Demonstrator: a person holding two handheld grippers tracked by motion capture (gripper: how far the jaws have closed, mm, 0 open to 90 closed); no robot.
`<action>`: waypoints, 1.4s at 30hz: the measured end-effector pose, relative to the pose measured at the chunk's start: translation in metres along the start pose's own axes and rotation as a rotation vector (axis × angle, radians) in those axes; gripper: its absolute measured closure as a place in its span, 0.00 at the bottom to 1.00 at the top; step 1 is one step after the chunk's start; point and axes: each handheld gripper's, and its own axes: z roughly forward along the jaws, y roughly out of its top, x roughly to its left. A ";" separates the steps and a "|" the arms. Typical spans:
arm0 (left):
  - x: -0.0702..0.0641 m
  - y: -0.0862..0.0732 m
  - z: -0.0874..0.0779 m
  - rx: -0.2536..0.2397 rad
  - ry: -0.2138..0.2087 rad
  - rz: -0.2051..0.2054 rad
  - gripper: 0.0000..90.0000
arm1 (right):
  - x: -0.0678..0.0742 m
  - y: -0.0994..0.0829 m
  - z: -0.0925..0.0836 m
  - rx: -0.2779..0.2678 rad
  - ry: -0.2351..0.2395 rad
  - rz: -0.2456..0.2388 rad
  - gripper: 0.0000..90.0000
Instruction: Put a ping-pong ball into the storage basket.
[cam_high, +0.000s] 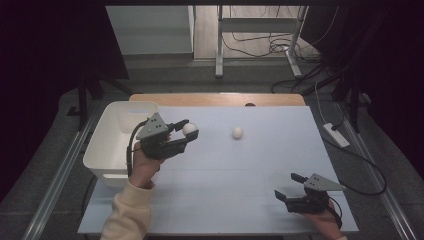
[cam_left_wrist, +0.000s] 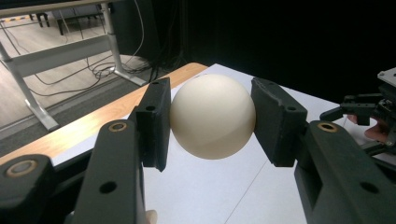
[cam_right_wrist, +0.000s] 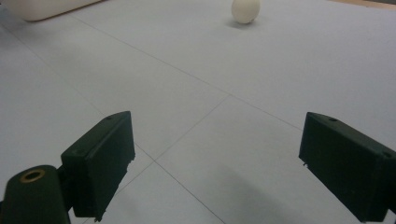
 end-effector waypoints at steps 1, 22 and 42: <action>0.000 0.000 0.000 0.000 0.000 0.000 0.56 | 0.000 0.000 0.000 0.000 0.000 0.000 0.11; 0.010 0.001 -0.015 -0.030 0.051 -0.021 0.56 | 0.000 0.000 -0.001 -0.001 -0.003 0.000 0.11; 0.024 0.000 -0.031 -0.057 0.130 -0.041 0.56 | 0.000 0.000 -0.001 -0.001 -0.003 0.002 0.11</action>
